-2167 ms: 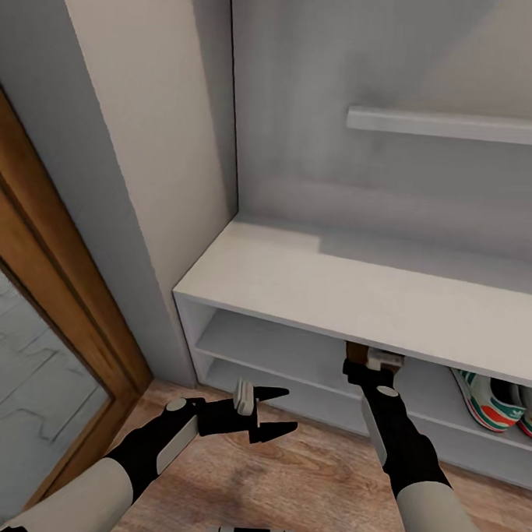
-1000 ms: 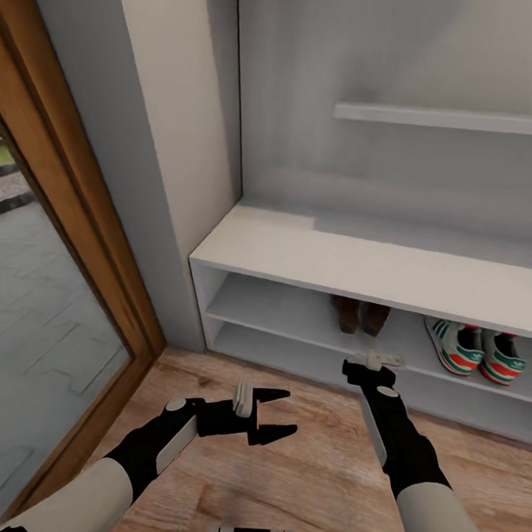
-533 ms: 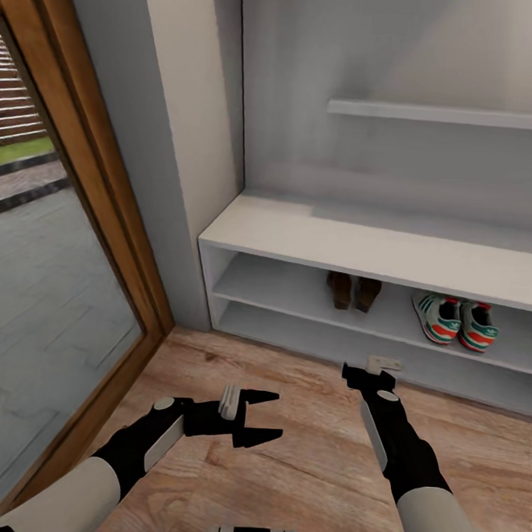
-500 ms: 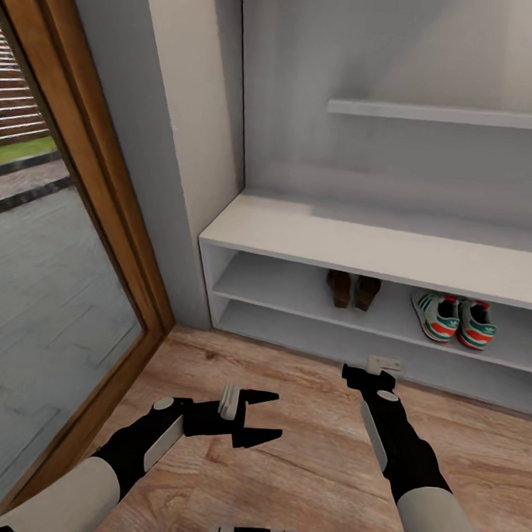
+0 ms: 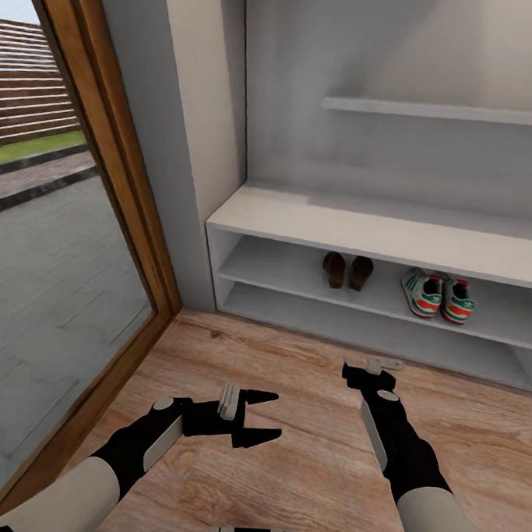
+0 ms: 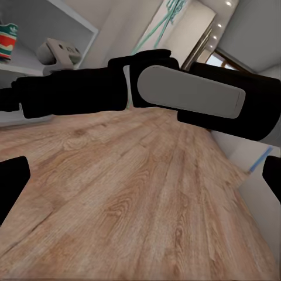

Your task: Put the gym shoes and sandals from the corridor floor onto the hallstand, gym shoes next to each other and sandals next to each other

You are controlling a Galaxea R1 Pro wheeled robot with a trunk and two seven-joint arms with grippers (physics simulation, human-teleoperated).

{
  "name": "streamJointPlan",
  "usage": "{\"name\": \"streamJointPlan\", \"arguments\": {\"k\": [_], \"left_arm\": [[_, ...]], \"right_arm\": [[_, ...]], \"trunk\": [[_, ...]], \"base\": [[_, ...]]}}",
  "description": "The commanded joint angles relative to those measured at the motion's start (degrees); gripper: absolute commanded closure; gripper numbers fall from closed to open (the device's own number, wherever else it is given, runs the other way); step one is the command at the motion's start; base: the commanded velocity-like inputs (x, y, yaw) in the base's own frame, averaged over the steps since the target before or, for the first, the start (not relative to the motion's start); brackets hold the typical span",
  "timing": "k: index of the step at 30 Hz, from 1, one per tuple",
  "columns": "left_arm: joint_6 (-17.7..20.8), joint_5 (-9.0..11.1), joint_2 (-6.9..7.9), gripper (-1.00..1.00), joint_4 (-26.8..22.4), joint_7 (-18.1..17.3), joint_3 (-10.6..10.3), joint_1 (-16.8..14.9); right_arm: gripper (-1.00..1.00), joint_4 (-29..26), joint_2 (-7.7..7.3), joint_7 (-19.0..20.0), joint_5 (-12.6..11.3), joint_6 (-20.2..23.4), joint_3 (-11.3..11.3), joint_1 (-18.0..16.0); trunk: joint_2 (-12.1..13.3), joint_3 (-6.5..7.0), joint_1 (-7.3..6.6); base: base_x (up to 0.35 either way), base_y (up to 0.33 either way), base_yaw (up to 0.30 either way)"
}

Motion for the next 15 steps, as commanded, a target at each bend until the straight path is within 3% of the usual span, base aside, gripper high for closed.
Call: {"name": "streamJointPlan", "arguments": {"k": [1, 11, 15], "left_arm": [[-0.5, 0.5, 0.08, -1.0, 0.0, 0.1, -0.4, -0.1], [-0.5, 0.5, 0.43, -1.0, 0.0, 0.0, -0.1, -0.1], [-0.4, 0.6, 1.19, -1.0, 0.0, -0.2, 0.7, -0.1]], "right_arm": [[-1.0, -0.1, 0.04, -0.1, 0.0, 0.3, -0.1, 0.0], [-1.0, 0.0, 0.04, 0.0, -0.1, 0.3, -0.1, 0.0], [-1.0, 0.1, 0.04, 0.0, -0.2, 0.3, -0.1, 0.0]], "trunk": [[0.0, -0.03, -0.02], [0.0, 0.26, -0.02], [0.0, 0.31, -0.02]], "base": [[-0.031, 0.0, -0.09], [-0.007, 0.0, -0.229], [0.0, 0.0, -0.1]]}}
